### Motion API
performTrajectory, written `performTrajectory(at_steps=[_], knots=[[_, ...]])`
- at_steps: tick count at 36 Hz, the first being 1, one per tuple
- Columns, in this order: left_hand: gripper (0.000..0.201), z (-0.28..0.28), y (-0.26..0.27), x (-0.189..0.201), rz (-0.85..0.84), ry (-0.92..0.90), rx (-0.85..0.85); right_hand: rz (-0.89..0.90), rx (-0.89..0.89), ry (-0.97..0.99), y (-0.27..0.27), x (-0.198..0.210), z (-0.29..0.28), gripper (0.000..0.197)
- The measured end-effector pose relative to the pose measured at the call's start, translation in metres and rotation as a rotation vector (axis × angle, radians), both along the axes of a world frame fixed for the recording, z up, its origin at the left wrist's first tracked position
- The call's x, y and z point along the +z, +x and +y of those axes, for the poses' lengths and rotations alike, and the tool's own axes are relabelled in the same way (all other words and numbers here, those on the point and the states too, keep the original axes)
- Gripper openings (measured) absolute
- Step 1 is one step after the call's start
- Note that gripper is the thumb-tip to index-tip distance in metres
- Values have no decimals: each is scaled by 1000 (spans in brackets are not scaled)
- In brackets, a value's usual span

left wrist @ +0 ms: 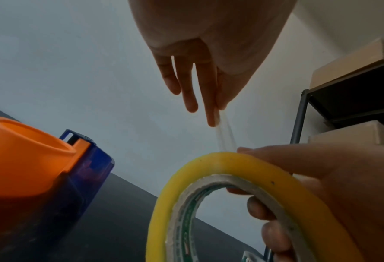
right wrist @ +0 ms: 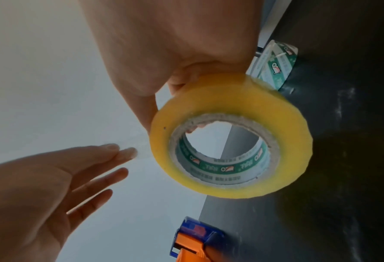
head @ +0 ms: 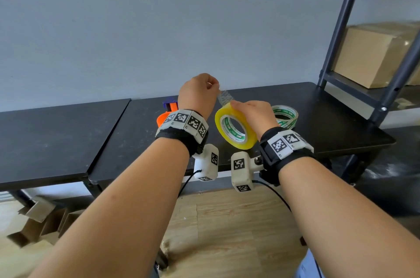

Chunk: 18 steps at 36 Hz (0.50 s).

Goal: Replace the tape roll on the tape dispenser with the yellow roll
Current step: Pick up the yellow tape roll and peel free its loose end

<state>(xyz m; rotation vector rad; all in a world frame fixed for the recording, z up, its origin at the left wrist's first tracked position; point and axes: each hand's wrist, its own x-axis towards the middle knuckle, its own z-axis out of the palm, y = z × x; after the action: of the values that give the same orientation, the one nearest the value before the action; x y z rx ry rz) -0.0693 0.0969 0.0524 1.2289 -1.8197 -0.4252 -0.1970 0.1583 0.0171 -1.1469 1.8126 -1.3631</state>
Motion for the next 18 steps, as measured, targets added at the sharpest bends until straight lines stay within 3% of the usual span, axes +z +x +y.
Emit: performTrajectory(at_steps=[4, 12, 18], knots=[[20, -1, 4, -1, -62, -23, 14, 24, 71, -40, 1, 5, 4, 23], [11, 0, 11, 7, 1, -23, -117, 37, 117, -76, -1, 12, 1, 20], [36, 5, 16, 14, 88, 38, -136, -43, 74, -78, 3, 7, -3, 17]])
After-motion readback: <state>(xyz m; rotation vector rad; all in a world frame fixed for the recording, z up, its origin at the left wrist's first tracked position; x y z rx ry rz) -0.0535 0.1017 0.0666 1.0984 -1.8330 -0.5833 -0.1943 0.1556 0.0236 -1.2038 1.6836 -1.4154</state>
